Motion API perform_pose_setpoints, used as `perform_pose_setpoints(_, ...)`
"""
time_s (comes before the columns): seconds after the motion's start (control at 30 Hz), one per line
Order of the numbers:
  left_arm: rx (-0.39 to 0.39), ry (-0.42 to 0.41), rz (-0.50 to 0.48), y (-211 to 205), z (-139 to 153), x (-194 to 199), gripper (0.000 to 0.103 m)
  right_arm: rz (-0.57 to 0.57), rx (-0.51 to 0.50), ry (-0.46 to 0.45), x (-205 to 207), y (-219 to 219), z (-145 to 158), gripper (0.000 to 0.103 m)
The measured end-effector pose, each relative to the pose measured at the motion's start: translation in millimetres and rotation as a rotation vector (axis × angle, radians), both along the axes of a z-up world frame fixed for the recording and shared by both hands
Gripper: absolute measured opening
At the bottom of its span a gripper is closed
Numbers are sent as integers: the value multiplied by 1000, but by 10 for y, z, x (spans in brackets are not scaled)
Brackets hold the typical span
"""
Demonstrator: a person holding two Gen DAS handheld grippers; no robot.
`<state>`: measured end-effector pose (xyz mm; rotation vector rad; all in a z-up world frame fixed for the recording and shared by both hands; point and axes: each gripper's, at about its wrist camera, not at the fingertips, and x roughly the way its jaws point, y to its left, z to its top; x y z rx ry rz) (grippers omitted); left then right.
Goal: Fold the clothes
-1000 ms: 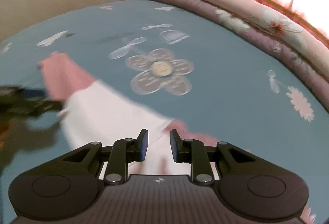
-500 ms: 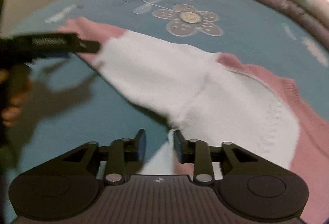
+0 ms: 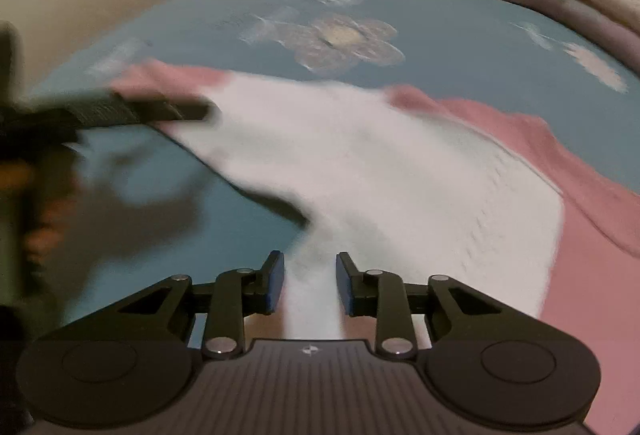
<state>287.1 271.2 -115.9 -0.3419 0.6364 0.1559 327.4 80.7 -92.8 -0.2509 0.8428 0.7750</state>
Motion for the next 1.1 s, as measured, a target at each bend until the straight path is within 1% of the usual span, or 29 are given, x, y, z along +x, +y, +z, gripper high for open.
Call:
perform_pose_setpoints(0.03, 4, 2, -1, -10, -3, 5, 93, -4, 13, -38, 43, -36, 89, 34)
perform_pose_setpoints(0.1, 8, 8, -2, -20, -12, 11, 93, -18, -29, -169, 208, -49, 224, 35)
perform_pose_setpoints(0.13, 7, 13, 2, -12, -20, 14, 93, -25, -59, -226, 355, -52, 268, 35)
perform_pose_setpoints(0.2, 7, 18, 15, 8, -34, 16, 93, -68, -111, -266, 707, -66, 281, 35)
perform_pose_setpoints(0.23, 7, 19, 22, 19, -41, 17, 93, -102, -129, -271, 921, -90, 265, 35)
perform_pose_setpoints(0.33, 6, 32, 34, 47, -74, 37, 93, -190, -113, -157, 1540, -201, 113, 35)
perform_pose_setpoints(0.4, 17, 41, 35, 43, -100, 55, 93, -226, -118, -105, 1779, -281, -29, 36)
perform_pose_setpoints(0.47, 34, 48, 35, 26, -118, 68, 93, -224, -143, -91, 1910, -279, -149, 36)
perform_pose_setpoints(0.5, 42, 49, 35, 19, -122, 71, 93, -210, -149, -85, 1920, -290, -174, 35)
perform_pose_setpoints(0.57, 55, 51, 33, 9, -132, 78, 93, -163, -140, -115, 1878, -309, -133, 35)
perform_pose_setpoints(0.6, 61, 54, 32, 4, -138, 83, 93, -125, -127, -132, 1844, -311, -95, 35)
perform_pose_setpoints(0.63, 67, 57, 32, -1, -145, 88, 93, -60, -125, -155, 1792, -289, -61, 36)
perform_pose_setpoints(0.67, 73, 59, 32, -7, -149, 92, 93, -2, -148, -180, 1738, -247, -47, 36)
perform_pose_setpoints(0.7, 80, 60, 32, -14, -152, 94, 93, 43, -199, -200, 1693, -191, -62, 36)
perform_pose_setpoints(0.77, 95, 62, 31, -26, -160, 101, 93, 104, -293, -197, 1642, -79, -143, 36)
perform_pose_setpoints(0.83, 103, 68, 30, -30, -171, 110, 93, 127, -287, -185, 1614, -48, -208, 36)
perform_pose_setpoints(0.9, 108, 81, 35, -29, -184, 123, 96, 86, -267, -175, 1645, -33, -291, 38)
perform_pose_setpoints(0.97, 118, 100, 48, -25, -197, 136, 96, 7, -264, -194, 1670, -26, -313, 58)
perform_pose_setpoints(1.0, 120, 105, 51, -20, -199, 137, 96, -15, -269, -206, 1659, 2, -291, 57)
perform_pose_setpoints(1.03, 114, 103, 52, -7, -198, 132, 96, -30, -252, -226, 1609, 3, -226, 54)
perform_pose_setpoints(1.07, 100, 101, 60, 16, -190, 125, 96, -46, -228, -249, 1549, -8, -150, 53)
perform_pose_setpoints(1.1, 85, 99, 71, 42, -182, 117, 96, -64, -186, -253, 1490, -32, -66, 52)
